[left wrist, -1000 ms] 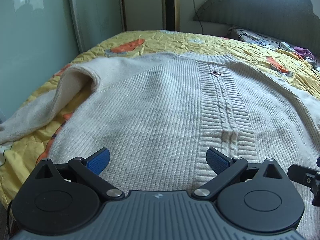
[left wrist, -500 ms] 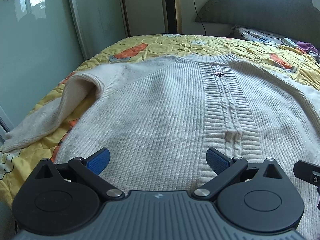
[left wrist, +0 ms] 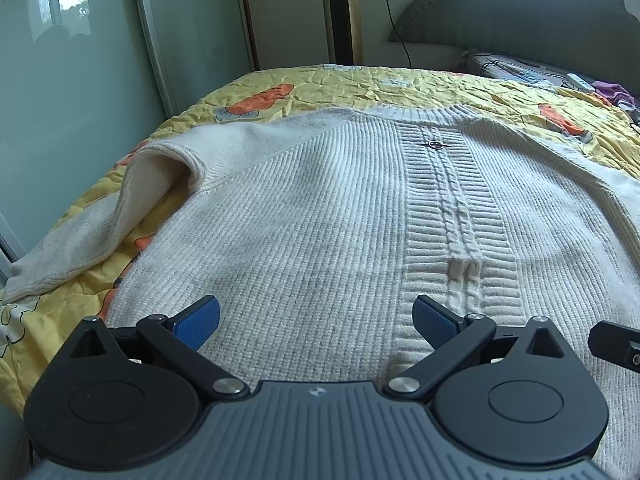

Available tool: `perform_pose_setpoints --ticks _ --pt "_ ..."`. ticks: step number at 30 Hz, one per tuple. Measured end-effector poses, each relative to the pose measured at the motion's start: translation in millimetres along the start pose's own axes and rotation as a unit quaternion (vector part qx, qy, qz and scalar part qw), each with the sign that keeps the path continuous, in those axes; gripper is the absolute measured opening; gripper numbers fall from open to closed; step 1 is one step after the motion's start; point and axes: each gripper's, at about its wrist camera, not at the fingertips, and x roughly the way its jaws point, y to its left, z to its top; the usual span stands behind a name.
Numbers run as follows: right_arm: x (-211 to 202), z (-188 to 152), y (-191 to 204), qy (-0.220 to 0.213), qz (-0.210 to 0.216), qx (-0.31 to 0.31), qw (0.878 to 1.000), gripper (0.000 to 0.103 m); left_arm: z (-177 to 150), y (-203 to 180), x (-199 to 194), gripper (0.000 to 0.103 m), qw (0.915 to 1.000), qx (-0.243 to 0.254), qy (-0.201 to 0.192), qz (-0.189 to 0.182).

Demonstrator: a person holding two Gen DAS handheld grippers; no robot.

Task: Fold small clothes

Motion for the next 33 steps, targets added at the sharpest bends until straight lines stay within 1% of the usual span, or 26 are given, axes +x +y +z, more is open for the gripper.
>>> perform_pose_setpoints --ticks 4,8,15,22,29,33 --pt "-3.5 -0.1 0.7 -0.009 -0.014 -0.013 1.000 0.103 -0.4 -2.2 0.2 0.103 1.0000 0.005 0.001 0.001" --pt "-5.6 1.4 -5.0 -0.013 -0.003 -0.002 1.000 0.102 -0.6 -4.9 0.1 0.103 1.0000 0.009 0.000 0.001" --pt "-8.2 0.3 -1.1 -0.022 -0.003 -0.021 1.000 0.103 0.3 -4.6 -0.2 0.103 1.0000 0.007 0.003 -0.003" --pt "-10.1 0.8 -8.9 -0.022 0.017 -0.001 1.000 0.103 0.5 -4.8 0.5 0.103 1.0000 0.006 0.007 -0.003" --pt "-10.6 -0.2 -9.2 -0.021 0.016 -0.005 1.000 0.103 0.6 -8.7 -0.2 0.103 0.9999 0.013 0.007 -0.003" --pt "-10.4 -0.4 -7.3 -0.021 0.005 -0.016 1.000 0.103 1.2 -9.5 -0.1 0.103 0.9999 0.013 0.009 -0.004"
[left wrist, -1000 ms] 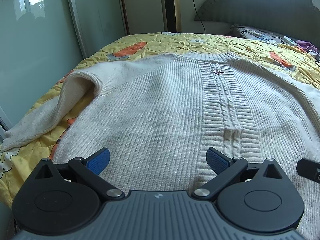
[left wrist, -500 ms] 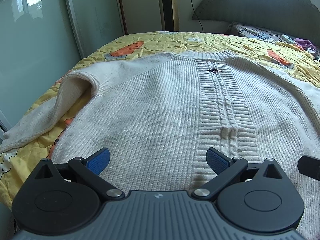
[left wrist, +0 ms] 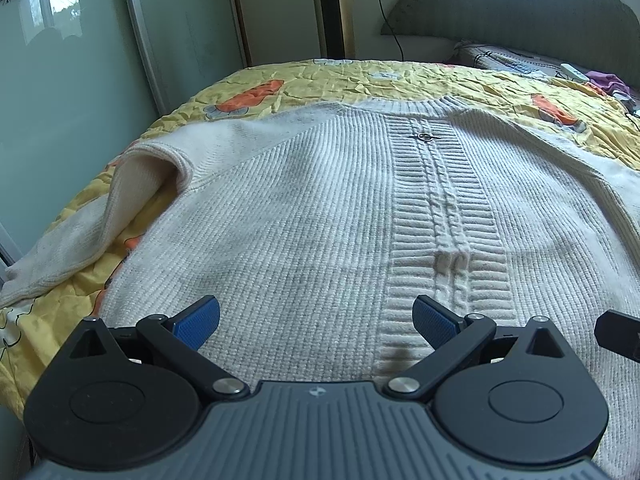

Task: Fold small clothes

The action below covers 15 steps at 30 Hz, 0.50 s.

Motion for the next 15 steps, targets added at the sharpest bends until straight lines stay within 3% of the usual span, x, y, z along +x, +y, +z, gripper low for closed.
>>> perform_pose_setpoints --ticks 15 --pt "-4.3 -1.5 -4.8 -0.012 -0.021 -0.005 1.000 0.102 -1.4 -6.2 1.3 0.103 1.0000 0.007 0.004 -0.002"
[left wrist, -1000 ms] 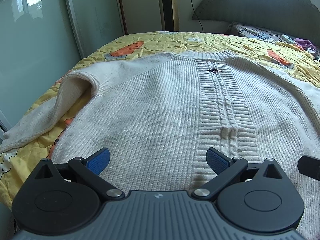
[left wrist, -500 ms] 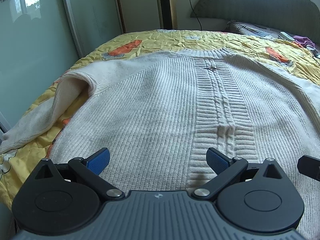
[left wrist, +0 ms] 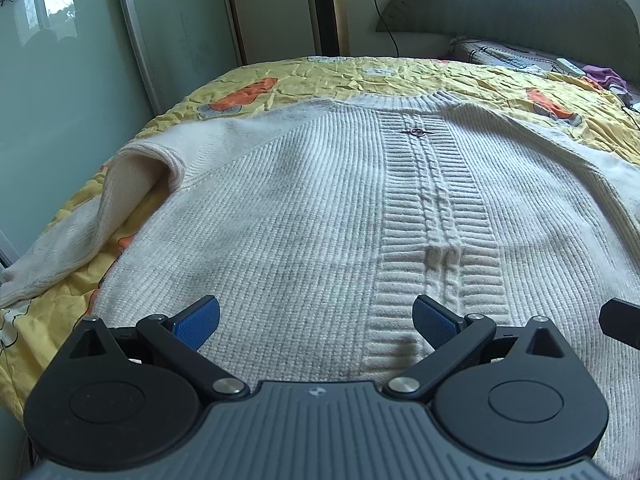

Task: Fold small clothes

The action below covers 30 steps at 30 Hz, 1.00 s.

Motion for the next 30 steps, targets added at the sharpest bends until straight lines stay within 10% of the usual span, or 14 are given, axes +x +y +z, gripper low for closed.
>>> perform_pose_setpoints --ticks 30 --pt "-7.8 -2.2 -54.8 -0.017 -0.059 0.049 0.997 0.100 17.9 -48.8 8.7 0.103 0.9989 0.031 -0.007 -0.035"
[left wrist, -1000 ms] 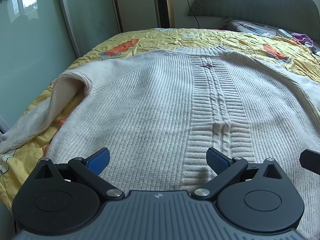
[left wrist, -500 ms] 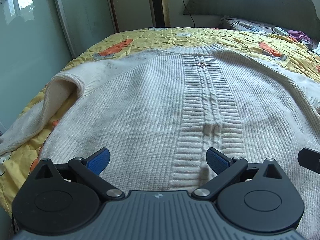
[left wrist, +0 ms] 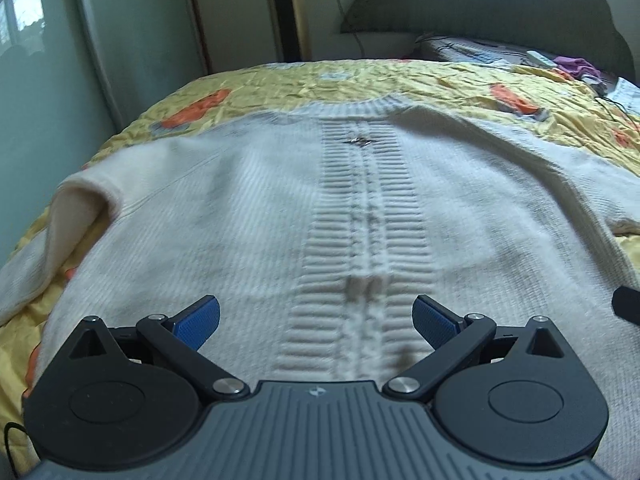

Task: Fold small clothes
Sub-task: 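Grasp the cardigan sleeve cuff with the right gripper and lift it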

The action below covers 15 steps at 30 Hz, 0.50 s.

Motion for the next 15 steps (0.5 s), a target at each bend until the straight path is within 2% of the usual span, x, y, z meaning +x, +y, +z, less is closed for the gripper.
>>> perform_pose_setpoints --ticks 5,9,12,15 --pt "-2.6 1.9 -35.5 -0.010 -0.047 0.026 0.999 0.099 4.6 -21.2 3.7 0.103 0.9995 0.027 -0.008 -0.013" --pt "-8.8 4.4 -78.4 -0.027 -0.083 0.078 0.993 0.098 5.4 -34.8 5.0 0.103 0.9985 0.048 -0.011 -0.024" --pt "-17.5 6.4 -122.7 -0.052 -0.108 0.138 0.983 0.098 3.5 -39.9 4.8 0.103 0.9979 0.059 -0.013 -0.025" --pt "-28.8 4.2 -172.7 -0.079 -0.122 0.220 0.964 0.098 3.5 -42.3 7.0 0.103 0.9977 0.061 -0.009 -0.028"
